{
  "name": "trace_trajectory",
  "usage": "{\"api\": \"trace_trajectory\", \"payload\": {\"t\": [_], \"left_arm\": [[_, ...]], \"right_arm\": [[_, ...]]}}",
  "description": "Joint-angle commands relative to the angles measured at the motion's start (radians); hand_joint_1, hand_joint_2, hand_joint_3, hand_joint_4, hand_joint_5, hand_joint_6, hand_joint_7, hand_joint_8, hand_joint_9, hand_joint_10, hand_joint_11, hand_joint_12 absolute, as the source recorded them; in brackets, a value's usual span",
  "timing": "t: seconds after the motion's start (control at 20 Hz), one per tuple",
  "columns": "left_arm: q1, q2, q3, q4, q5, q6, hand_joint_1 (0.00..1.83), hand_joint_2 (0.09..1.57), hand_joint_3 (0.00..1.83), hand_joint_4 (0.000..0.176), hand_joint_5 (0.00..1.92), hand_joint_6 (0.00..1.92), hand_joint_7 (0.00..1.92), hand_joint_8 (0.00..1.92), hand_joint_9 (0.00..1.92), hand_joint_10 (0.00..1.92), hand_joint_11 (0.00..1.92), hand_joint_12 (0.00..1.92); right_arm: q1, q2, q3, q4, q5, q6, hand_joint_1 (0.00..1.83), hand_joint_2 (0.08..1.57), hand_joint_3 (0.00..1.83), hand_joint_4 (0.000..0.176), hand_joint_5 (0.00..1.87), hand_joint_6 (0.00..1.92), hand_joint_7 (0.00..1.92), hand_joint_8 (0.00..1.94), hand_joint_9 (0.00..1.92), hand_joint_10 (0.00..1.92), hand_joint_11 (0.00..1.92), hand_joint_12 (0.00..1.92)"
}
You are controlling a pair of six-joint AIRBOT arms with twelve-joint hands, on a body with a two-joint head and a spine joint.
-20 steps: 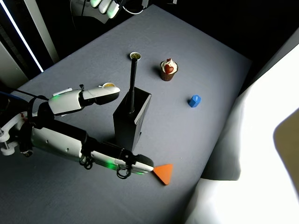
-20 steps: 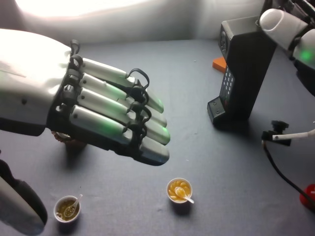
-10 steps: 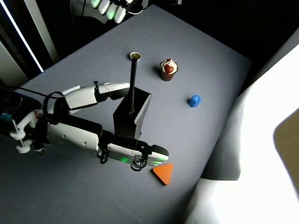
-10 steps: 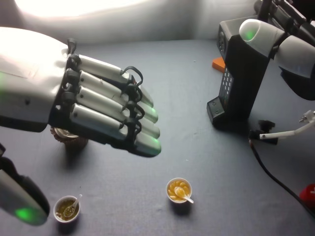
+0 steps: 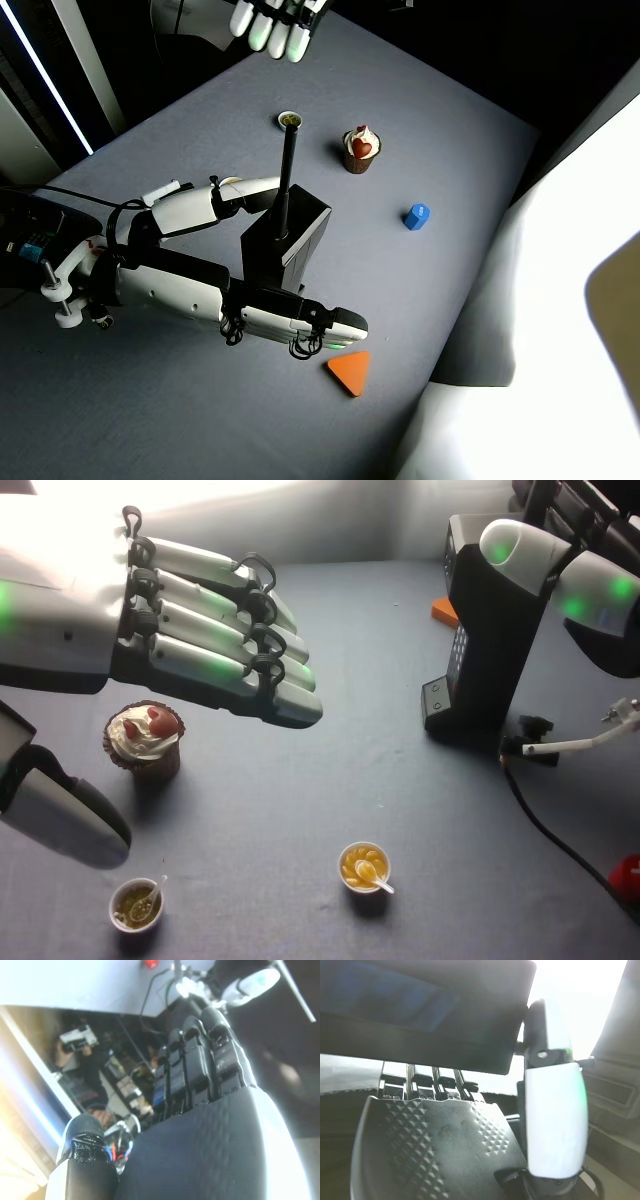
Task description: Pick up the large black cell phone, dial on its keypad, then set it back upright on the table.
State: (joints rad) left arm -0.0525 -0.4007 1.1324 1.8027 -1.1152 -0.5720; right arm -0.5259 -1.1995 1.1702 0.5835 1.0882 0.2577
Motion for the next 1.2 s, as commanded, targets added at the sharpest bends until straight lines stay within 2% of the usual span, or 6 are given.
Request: {"api": "trace_trajectory", "payload": {"t": [0.0, 0.2, 0.45, 0.6, 0.95, 1.15], "left_arm": [[-0.028, 0.006, 0.001, -0.085, 0.001, 0.000, 0.00, 1.14, 0.00, 0.000, 0.17, 0.00, 0.22, 0.00, 0.21, 0.00, 0.00, 0.56], [-0.032, 0.008, 0.001, -0.072, 0.011, -0.011, 0.00, 1.14, 0.00, 0.000, 0.15, 0.00, 0.20, 0.00, 0.21, 0.00, 0.00, 0.52], [-0.035, 0.011, 0.001, -0.046, 0.007, -0.023, 0.00, 1.14, 0.00, 0.000, 0.17, 0.00, 0.20, 0.01, 0.21, 0.00, 0.00, 0.51], [-0.037, 0.011, 0.000, -0.039, 0.007, -0.030, 0.00, 1.15, 0.00, 0.000, 0.13, 0.00, 0.17, 0.00, 0.18, 0.01, 0.00, 0.32], [-0.046, 0.015, -0.002, -0.025, 0.004, -0.038, 0.00, 1.15, 0.00, 0.000, 0.15, 0.00, 0.19, 0.00, 0.20, 0.00, 0.00, 0.44], [-0.045, 0.014, -0.004, -0.021, 0.003, -0.038, 0.00, 1.15, 0.00, 0.000, 0.12, 0.00, 0.16, 0.00, 0.17, 0.00, 0.00, 0.37]], "right_arm": [[0.007, 0.013, 0.006, -0.020, 0.084, 0.001, 1.18, 1.07, 0.02, 0.000, 0.00, 0.00, 0.00, 0.00, 0.00, 0.00, 0.00, 0.00], [0.005, 0.021, -0.004, -0.054, 0.084, 0.022, 0.99, 1.00, 0.00, 0.000, 0.00, 0.00, 0.00, 0.00, 0.00, 0.00, 0.00, 0.00], [0.006, 0.018, -0.017, -0.065, 0.084, 0.025, 0.98, 0.95, 0.00, 0.000, 0.00, 0.00, 0.00, 0.00, 0.00, 0.00, 0.00, 0.00], [0.006, 0.019, -0.015, -0.067, 0.084, 0.027, 0.94, 0.97, 0.00, 0.000, 0.00, 0.00, 0.00, 0.00, 0.00, 0.00, 0.00, 0.00], [0.002, 0.027, -0.018, -0.081, 0.084, 0.031, 0.69, 0.96, 0.00, 0.000, 0.00, 0.00, 0.00, 0.00, 0.00, 0.00, 0.00, 0.00], [-0.008, 0.032, -0.029, -0.089, 0.084, 0.034, 0.75, 0.95, 0.00, 0.000, 0.00, 0.00, 0.00, 0.00, 0.00, 0.00, 0.00, 0.00]]}}
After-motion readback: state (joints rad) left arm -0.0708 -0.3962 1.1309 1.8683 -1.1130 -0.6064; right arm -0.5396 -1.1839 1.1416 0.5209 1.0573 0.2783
